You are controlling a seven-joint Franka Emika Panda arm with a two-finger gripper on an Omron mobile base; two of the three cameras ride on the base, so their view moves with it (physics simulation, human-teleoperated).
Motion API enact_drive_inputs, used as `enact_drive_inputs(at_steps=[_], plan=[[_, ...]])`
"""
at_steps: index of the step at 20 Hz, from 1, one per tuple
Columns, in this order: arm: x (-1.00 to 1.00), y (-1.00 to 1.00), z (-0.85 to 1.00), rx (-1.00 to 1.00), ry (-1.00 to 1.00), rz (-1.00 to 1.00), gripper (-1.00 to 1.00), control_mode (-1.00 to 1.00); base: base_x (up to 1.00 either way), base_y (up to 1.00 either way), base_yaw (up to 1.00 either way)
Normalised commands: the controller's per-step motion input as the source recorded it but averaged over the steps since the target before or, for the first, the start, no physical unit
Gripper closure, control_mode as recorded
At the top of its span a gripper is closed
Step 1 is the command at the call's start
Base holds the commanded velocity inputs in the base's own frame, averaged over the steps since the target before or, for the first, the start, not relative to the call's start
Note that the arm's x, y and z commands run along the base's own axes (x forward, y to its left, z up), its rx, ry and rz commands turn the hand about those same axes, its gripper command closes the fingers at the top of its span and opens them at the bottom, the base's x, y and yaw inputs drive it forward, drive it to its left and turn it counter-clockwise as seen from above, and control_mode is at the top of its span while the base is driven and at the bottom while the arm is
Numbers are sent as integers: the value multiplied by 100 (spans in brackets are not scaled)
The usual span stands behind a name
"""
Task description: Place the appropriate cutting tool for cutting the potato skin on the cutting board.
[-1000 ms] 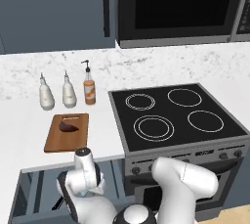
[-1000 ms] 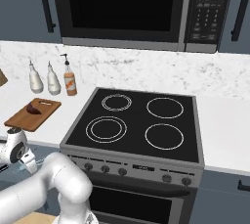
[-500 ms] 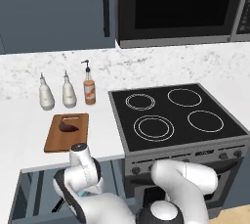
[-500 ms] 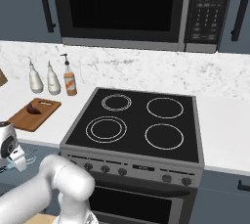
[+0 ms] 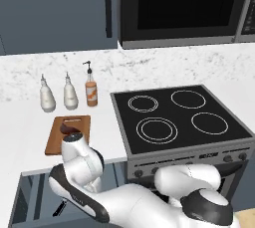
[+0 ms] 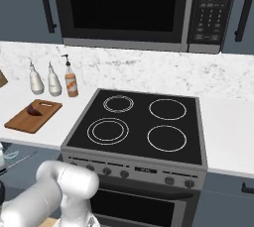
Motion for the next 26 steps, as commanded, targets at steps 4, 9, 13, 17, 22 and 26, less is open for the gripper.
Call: enact_drive_inputs(at_steps=[4, 9, 13, 17, 22, 26], plan=[[-17, -2, 100, 0, 2, -15, 100, -100, 0, 0, 0], [28, -1, 96, 0, 0, -15, 100, -100, 0, 0, 0], [100, -1, 26, 0, 11, -13, 100, -100, 0, 0, 0], [100, 1, 14, -2, 9, -5, 100, -100, 0, 0, 0], [98, 18, 3, -7, 19, -8, 100, -100, 0, 0, 0], [81, 35, -1, -13, 16, -8, 100, -100, 0, 0, 0]])
